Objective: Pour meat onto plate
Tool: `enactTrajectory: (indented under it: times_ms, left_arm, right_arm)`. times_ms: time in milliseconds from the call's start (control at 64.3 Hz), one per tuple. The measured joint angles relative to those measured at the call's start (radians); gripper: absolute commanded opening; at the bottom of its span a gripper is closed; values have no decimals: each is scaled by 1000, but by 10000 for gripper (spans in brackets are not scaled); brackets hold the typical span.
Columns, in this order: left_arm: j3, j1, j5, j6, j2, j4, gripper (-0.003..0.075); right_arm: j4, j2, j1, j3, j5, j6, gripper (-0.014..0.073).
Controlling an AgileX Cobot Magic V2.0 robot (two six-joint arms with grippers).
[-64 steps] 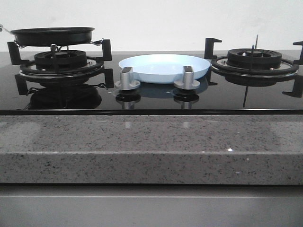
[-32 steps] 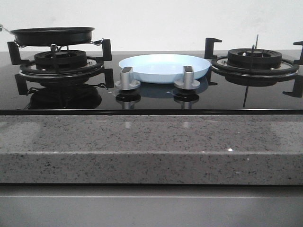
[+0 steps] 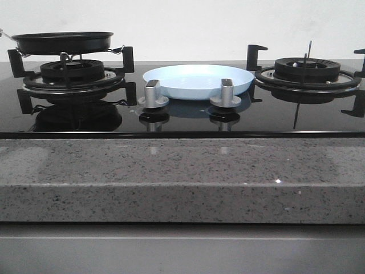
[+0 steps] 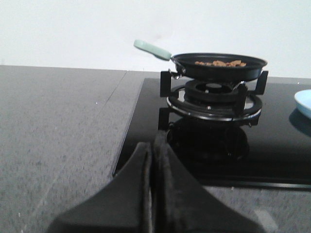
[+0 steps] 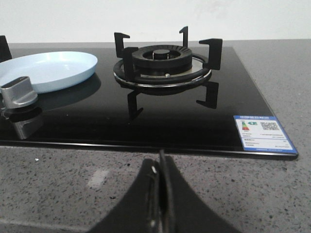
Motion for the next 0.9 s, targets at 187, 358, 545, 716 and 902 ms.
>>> enactTrajectory:
  times_ms: [187, 358, 545, 716, 902]
  left_arm:
    - [-226, 0, 103, 0, 120, 4, -20]
    - [-353, 0, 121, 0, 313, 16, -20]
    - [-411, 0, 112, 0, 442, 20, -20]
    - [-413, 0, 72, 0, 461, 22, -16]
    - [-413, 0, 58, 0, 462, 22, 183]
  right_arm:
    - [0, 39, 0, -182, 69, 0, -62]
    - [0, 218, 0, -371, 92, 0, -62]
    - [0, 432, 0, -531, 122, 0, -62]
    - [0, 536, 0, -571, 124, 0, -39]
    - [0, 543, 0, -572, 129, 0, 181]
